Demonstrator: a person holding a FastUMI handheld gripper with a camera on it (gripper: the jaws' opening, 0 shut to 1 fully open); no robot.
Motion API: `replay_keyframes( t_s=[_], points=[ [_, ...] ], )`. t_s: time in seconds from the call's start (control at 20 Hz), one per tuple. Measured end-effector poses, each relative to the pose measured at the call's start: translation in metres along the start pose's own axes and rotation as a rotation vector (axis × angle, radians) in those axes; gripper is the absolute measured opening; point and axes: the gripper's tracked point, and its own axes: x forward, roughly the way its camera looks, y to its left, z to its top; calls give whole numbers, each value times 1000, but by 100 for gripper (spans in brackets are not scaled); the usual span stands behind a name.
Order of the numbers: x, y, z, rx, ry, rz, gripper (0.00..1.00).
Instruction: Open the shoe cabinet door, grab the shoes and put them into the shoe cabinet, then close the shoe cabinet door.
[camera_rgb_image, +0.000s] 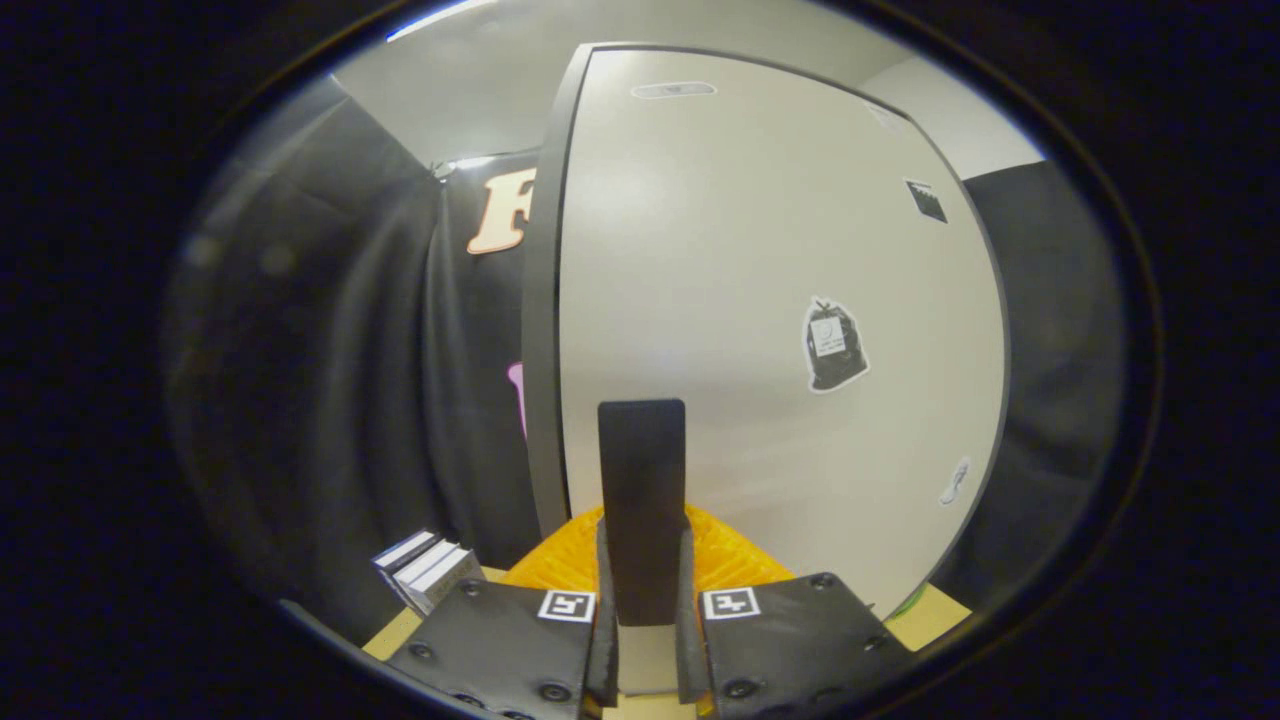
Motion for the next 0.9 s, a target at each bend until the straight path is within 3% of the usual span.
replay_keyframes(
  t_s=[0.05, 0.1, 0.5, 0.9],
  points=[
    [-1, 1, -1, 5, -1, 3, 25],
    [0, 0, 1, 4, 3, 9, 13],
    [-27, -3, 0, 13, 11, 101, 13],
    [-106, -42, 0, 15, 38, 264, 13]
  ],
)
